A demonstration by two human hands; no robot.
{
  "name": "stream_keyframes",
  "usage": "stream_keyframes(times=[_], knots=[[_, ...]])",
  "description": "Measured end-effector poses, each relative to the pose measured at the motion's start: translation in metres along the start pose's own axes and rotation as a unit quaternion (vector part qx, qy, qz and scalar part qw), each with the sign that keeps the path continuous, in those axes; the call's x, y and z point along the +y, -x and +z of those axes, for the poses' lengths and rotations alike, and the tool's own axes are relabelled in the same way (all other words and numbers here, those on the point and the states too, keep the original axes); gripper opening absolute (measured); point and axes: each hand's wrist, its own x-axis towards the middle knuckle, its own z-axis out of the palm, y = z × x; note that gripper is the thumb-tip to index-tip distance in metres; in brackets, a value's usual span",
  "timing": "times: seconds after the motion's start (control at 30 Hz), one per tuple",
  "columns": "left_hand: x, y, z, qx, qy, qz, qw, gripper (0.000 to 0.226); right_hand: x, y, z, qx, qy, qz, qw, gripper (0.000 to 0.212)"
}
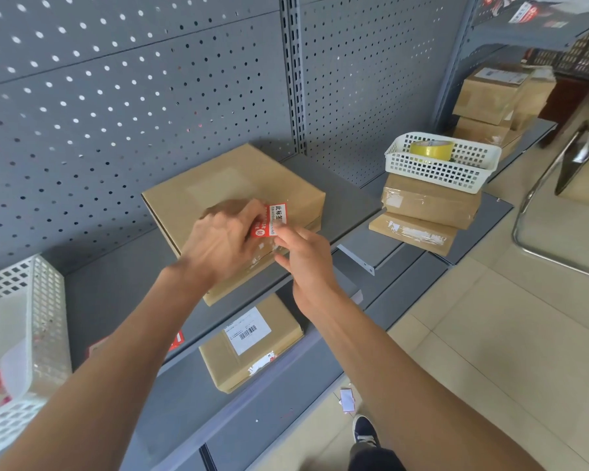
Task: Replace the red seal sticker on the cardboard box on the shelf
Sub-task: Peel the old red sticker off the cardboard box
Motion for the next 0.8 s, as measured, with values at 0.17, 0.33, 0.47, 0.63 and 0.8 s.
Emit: stream_keyframes(times=[0.17,0.33,0.47,0.63,0.8], knots=[[0.003,0.000,-0.001,0.017,-0.008,0.007,1.000,0.014,0.011,-0.003,-0.043,-0.026,0.184,-0.155,0.970,0.014],[-0.001,-0.001,0.003,0.013,-0.021,0.017,1.000,0.028,-0.002,-0.051,-0.055,-0.035,0.438,-0.461,0.771,0.042],[-0.003,-0.001,0.006,0.012,-0.028,0.020,0.999,0.033,-0.008,-0.082,-0.047,-0.078,0.502,-0.516,0.690,0.026],[-0.002,-0.001,0.007,0.027,-0.037,0.016,0.999,0.030,-0.017,-0.093,-0.048,-0.106,0.463,-0.536,0.698,0.018],[-0.002,-0.001,0.007,0.021,-0.041,0.017,0.999,0.034,-0.018,-0.099,-0.048,-0.121,0.452,-0.520,0.715,0.017]])
